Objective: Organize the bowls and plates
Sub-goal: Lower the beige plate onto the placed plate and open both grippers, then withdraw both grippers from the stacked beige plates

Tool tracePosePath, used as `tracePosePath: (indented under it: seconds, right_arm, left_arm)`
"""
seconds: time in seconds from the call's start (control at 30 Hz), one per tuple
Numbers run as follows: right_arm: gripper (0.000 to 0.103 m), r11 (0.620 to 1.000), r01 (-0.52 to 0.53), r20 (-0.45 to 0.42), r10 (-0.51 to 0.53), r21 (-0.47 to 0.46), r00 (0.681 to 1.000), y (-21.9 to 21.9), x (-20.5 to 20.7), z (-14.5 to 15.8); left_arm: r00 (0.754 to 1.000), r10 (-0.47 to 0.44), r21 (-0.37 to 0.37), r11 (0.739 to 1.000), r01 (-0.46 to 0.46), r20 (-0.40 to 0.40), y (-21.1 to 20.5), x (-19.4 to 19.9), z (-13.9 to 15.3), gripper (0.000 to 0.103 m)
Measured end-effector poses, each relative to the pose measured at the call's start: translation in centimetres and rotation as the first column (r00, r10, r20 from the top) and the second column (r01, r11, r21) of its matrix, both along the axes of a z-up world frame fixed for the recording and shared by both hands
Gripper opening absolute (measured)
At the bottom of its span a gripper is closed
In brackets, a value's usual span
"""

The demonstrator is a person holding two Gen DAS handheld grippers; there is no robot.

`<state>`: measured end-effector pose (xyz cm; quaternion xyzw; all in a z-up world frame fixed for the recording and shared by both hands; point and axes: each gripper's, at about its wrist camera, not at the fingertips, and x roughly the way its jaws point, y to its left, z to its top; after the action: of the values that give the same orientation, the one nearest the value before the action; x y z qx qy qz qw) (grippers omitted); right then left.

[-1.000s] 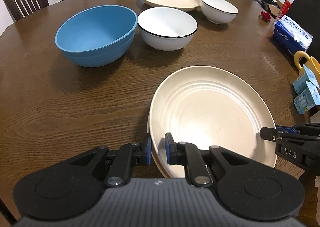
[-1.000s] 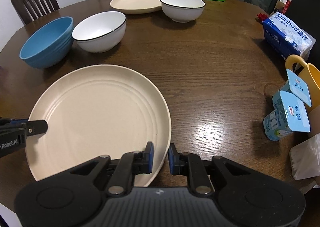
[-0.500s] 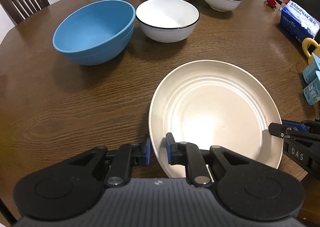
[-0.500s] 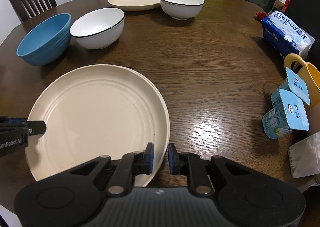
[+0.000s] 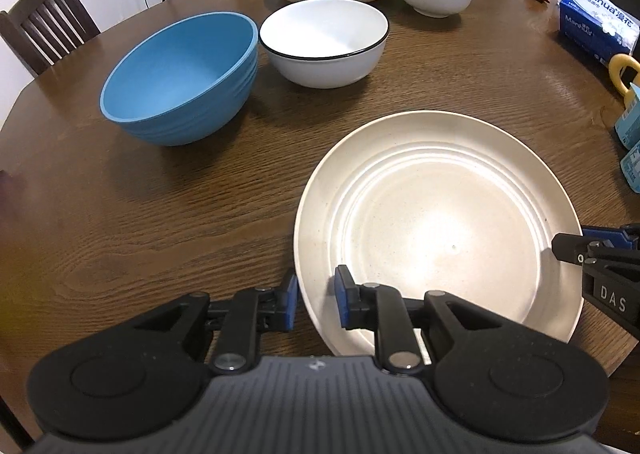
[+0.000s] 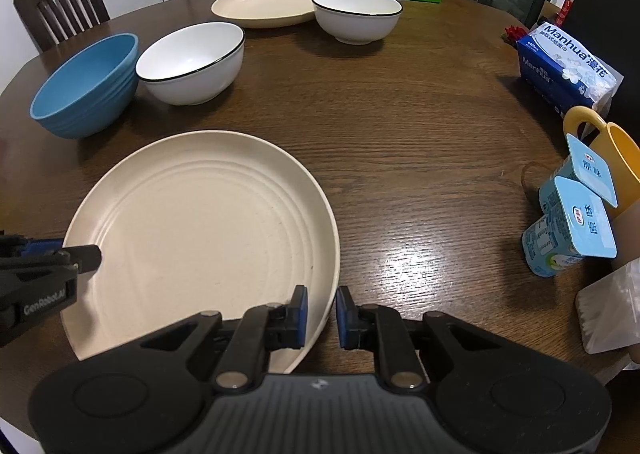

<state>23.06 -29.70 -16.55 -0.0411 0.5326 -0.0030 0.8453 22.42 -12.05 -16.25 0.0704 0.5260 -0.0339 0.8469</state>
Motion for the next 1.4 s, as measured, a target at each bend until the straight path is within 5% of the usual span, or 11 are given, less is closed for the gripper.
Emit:
tracePosePath:
  seconds: [0.1, 0.2, 0.37, 0.57, 0.7, 0.9, 1.4]
  right_arm:
    - [0.015, 1.000, 0.005, -0.002, -0.005, 0.006, 1.000, 0.0, 0.0, 0.0]
    - [0.017, 0.999, 0.029, -0.006, -0.029, 0.044, 1.000, -0.7, 0.2, 0.2]
    - [0.054, 0.993, 0.058, 0.020, -0.061, 0.101, 0.998, -1.7, 0.0, 1.1]
    - [0.080, 0.986, 0.081, 0.043, -0.089, 0.146, 0.995, -2.6, -0.3, 2.4]
    - [0.083, 0.983, 0.085, 0.060, -0.096, 0.165, 0.994, -2.8, -0.6, 3.2]
    - [0.103, 0.983, 0.079, 0.090, -0.095, 0.168, 0.991, -2.8, -1.1, 4.9]
    - [0.103, 0.983, 0.017, 0.143, -0.044, 0.181, 0.989, -1.9, -2.0, 8.3]
  left_arm:
    - [1.000, 0.003, -0.020, 1.000, -0.003, 0.002, 0.4, -0.1, 0.2, 0.020]
    - [1.000, 0.011, -0.058, 0.998, -0.009, 0.027, 1.0, -0.3, 1.0, 0.045]
    - [0.996, 0.042, -0.097, 0.995, -0.034, 0.083, 2.2, -0.8, 2.8, 0.075]
    - [0.988, 0.081, -0.155, 0.986, -0.060, 0.133, 3.6, -1.2, 4.5, 0.102]
    - [0.982, 0.101, -0.184, 0.980, -0.071, 0.158, 4.0, -1.7, 5.6, 0.103]
    - [0.974, 0.115, -0.200, 0.977, -0.075, 0.196, 4.2, -2.7, 7.3, 0.103]
    - [0.947, 0.165, -0.212, 0.971, -0.107, 0.276, 5.4, -4.6, 11.2, 0.103]
